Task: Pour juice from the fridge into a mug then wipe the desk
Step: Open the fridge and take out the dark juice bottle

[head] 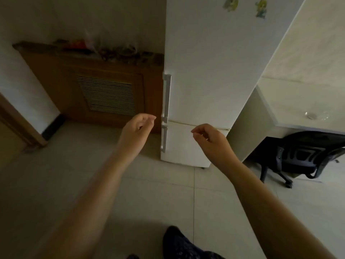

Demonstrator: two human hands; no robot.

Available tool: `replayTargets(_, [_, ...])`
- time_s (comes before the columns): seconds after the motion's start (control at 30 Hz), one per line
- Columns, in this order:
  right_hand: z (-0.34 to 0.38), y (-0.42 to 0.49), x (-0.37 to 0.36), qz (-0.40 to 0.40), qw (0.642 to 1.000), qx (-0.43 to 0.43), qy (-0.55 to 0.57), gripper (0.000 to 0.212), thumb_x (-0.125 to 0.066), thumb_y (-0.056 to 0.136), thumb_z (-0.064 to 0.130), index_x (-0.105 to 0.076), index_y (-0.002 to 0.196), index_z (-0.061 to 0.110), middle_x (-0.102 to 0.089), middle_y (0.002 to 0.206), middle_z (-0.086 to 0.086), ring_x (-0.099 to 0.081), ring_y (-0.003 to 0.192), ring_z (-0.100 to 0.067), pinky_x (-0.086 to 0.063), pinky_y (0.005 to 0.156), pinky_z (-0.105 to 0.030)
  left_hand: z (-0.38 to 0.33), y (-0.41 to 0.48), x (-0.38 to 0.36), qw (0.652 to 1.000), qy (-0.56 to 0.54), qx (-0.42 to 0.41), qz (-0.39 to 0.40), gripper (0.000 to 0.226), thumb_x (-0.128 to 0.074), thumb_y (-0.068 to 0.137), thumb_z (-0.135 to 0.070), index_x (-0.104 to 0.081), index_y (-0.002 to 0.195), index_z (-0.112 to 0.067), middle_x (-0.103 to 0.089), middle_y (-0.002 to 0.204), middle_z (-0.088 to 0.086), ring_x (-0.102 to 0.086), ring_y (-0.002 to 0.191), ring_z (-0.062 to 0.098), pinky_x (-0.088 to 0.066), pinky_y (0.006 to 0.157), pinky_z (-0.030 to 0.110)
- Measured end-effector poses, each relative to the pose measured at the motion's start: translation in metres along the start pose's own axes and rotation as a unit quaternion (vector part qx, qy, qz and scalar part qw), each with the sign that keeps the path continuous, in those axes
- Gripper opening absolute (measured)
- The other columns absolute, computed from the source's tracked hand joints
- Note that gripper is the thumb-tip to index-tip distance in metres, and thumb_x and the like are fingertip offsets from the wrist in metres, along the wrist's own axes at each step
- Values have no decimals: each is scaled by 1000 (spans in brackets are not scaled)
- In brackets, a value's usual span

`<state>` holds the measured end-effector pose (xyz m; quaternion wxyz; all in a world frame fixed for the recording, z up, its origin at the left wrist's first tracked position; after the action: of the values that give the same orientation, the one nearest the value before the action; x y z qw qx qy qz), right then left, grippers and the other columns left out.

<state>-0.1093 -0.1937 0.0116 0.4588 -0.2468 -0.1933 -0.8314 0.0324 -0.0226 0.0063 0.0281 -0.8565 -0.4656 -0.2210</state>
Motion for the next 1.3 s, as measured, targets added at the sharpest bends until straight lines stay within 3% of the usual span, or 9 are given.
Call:
replayTargets(0.23, [-22,98,-17,9,1000,-18,-13,10,-51,92,27,-59,98,26,-62,94,5,-57,85,-10,-47,73,-23,25,83,-4,999,6,32,8,21,-44,97,-33,-56,113,-29,-55,110,-19,-49,107,-1,-35,78,10])
replayTargets(0.37, [-21,175,-19,8,1000,-28,5,13,-51,93,24,-61,100,20,-62,94,2,-56,83,-10,-43,68,-20,26,153,-3,999,3,40,8,29,-42,98,-35,-56,121,-24,-54,118,-12,-47,109,1,-33,74,9])
replayTargets(0.6, [-20,286,-38,-7,999,-44,24,17,-48,93,23,-60,104,18,-61,97,2,-58,88,-14,-44,77,-26,26,267,2,1000,18,18,-7,33,-41,98,-37,-53,125,-22,-53,118,-12,-47,104,0,-32,70,10])
replayTargets(0.73, [-36,331,-56,-28,997,-63,-26,20,-50,93,22,-58,110,15,-58,107,-1,-53,88,-11,-40,75,-23,41,322,2,1000,24,-12,3,33,-43,98,-35,-50,127,-22,-52,122,-12,-47,110,1,-34,76,9])
replayTargets(0.83, [-48,361,-70,-60,993,-83,-59,31,-55,91,23,-51,122,16,-50,125,-5,-52,106,-18,-46,91,-31,56,369,3,1000,4,-26,12,35,-45,97,-34,-48,130,-22,-51,130,-8,-47,116,3,-41,89,16])
replayTargets(0.9, [-52,377,-80,-76,990,-89,-83,45,-57,90,27,-43,131,18,-43,136,-5,-45,122,-22,-41,104,-41,64,399,2,999,14,-50,17,40,-46,97,-35,-44,134,-24,-46,138,-7,-43,124,7,-38,102,27])
replayTargets(1.0, [-49,392,-95,-71,987,-78,-125,61,-56,90,29,-26,143,20,-29,149,-3,-27,138,-21,-28,112,-39,62,436,-1,994,36,-99,10,50,-47,96,-38,-33,142,-26,-35,148,-5,-32,134,9,-28,105,26])
replayTargets(1.2, [-50,409,-127,-26,984,-60,-163,63,-47,96,26,-11,148,21,-15,156,0,-16,143,-18,-22,112,-32,30,475,-17,955,125,-269,-14,72,-48,95,-41,-13,150,-11,-15,158,9,-12,145,21,-13,117,31])
replayTargets(1.3, [-52,413,-135,-26,979,-57,-192,64,-47,96,23,-11,148,18,-15,155,-2,-19,142,-21,-26,111,-33,17,490,-26,940,140,-311,-17,79,-49,92,-46,-11,149,-6,-13,157,16,-12,145,26,-16,118,35])
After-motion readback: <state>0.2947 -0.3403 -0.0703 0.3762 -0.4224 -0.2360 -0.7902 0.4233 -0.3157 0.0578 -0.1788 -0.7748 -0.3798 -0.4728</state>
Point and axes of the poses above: each hand's wrist, its own y-axis towards the middle knuckle, its own x-axis out of the back of the hand, z = x × y, the point moved 4 cm from there along y, towards the middle knuckle
